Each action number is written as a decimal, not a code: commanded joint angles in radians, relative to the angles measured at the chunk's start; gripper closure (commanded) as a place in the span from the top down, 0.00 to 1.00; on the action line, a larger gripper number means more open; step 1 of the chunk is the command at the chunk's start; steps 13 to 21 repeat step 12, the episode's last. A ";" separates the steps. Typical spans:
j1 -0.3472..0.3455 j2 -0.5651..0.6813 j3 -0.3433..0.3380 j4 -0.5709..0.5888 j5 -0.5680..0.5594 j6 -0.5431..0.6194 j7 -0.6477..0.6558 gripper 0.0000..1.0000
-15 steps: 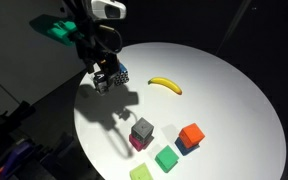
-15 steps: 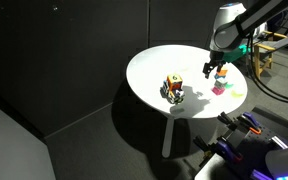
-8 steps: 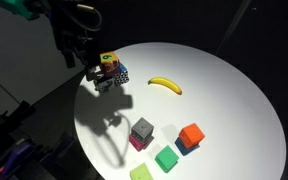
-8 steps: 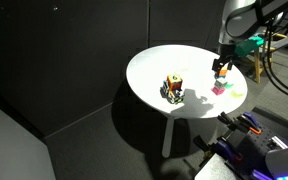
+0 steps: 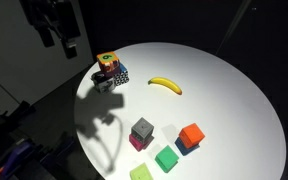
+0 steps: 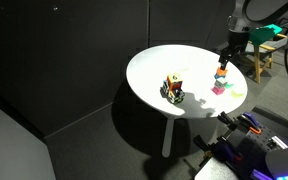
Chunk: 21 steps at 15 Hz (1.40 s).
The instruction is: Put the grey block on the pink block
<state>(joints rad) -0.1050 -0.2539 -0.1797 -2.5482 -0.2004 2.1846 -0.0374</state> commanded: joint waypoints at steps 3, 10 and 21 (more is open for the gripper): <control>-0.011 -0.152 0.024 -0.051 0.021 -0.045 -0.044 1.00; -0.016 -0.090 0.032 -0.031 0.008 -0.023 -0.017 1.00; -0.016 -0.090 0.032 -0.031 0.007 -0.023 -0.017 1.00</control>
